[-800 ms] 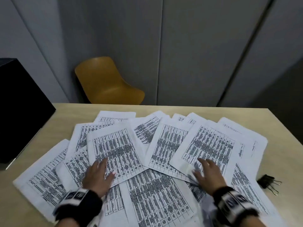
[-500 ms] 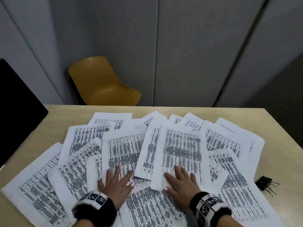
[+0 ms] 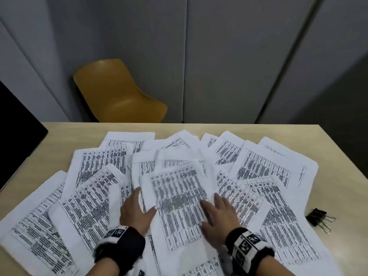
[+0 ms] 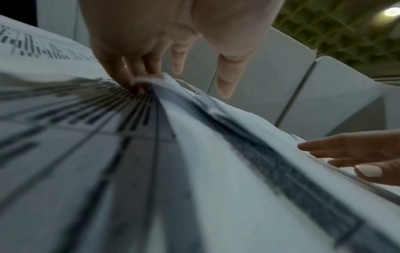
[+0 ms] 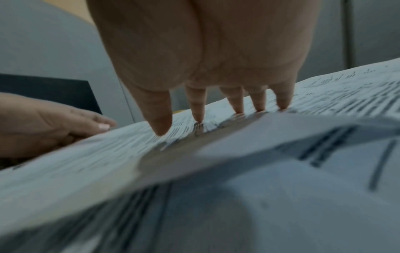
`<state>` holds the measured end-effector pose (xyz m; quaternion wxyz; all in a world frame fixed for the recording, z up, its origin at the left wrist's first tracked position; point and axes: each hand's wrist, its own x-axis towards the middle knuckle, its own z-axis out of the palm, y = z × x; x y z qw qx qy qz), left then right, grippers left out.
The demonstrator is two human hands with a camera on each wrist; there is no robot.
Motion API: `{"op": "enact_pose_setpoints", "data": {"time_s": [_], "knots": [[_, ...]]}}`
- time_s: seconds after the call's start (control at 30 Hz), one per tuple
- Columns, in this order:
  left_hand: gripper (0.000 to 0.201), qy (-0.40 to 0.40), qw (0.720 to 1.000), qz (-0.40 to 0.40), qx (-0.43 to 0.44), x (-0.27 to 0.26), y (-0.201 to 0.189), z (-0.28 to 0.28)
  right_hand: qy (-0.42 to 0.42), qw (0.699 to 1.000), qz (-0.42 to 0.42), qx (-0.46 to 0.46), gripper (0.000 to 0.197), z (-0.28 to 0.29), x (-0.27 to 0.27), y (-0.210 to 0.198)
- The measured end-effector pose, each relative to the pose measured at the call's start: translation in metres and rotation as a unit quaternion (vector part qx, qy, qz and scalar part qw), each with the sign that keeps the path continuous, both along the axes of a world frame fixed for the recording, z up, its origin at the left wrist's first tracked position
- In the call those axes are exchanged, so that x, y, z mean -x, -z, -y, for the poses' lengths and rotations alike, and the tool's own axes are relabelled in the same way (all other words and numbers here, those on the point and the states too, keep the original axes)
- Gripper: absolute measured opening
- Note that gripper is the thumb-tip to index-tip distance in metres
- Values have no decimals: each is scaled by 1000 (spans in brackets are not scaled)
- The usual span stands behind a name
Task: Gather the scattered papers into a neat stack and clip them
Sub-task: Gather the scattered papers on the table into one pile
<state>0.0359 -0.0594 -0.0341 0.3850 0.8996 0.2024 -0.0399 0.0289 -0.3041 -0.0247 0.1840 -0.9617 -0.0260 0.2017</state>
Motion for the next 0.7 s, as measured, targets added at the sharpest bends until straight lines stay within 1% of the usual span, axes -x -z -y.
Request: {"op": "enact_pose_setpoints", "data": {"time_s": [0.03,0.1,0.13,0.17,0.2,0.27,0.3,0.33,0.37,0.47,0.5,0.57,0.6,0.63,0.7], "knots": [[88,-20,999,12,34,-1,-1,0,36,998,20,-37,67,2,-3,-3],[93,-60,993,14,98,-2,-3,-1,151,984,65,-75,64,10,-14,-10],[90,-71,991,5,116,-2,-4,-2,205,973,79,-68,63,17,-21,-13],[83,-70,989,-3,126,-2,-2,-4,242,966,82,-49,63,24,-26,-14],[75,-61,989,-11,132,-1,1,-7,260,962,76,-21,66,31,-32,-15],[59,-40,989,-29,141,1,6,-16,263,963,50,37,76,49,-43,-13],[54,-33,988,-40,144,3,7,-21,261,963,33,62,80,58,-49,-15],[51,-28,988,-49,142,5,7,-25,258,963,11,79,80,65,-52,-17],[47,-26,988,-51,142,7,6,-29,253,964,-14,79,75,71,-56,-20],[40,-34,986,-51,157,11,2,-35,229,971,-65,16,35,75,-58,-22],[40,-38,984,-52,165,13,1,-35,222,973,-60,17,32,75,-57,-20],[41,-47,982,-50,179,13,2,-36,226,973,-34,36,43,75,-52,-16],[41,-52,980,-47,186,14,2,-35,219,975,-36,25,48,74,-49,-15],[41,-57,978,-46,194,14,1,-33,207,977,-50,-1,45,72,-45,-15],[42,-52,975,-52,210,13,1,-31,172,978,-89,-72,25,64,-37,-17]]}}
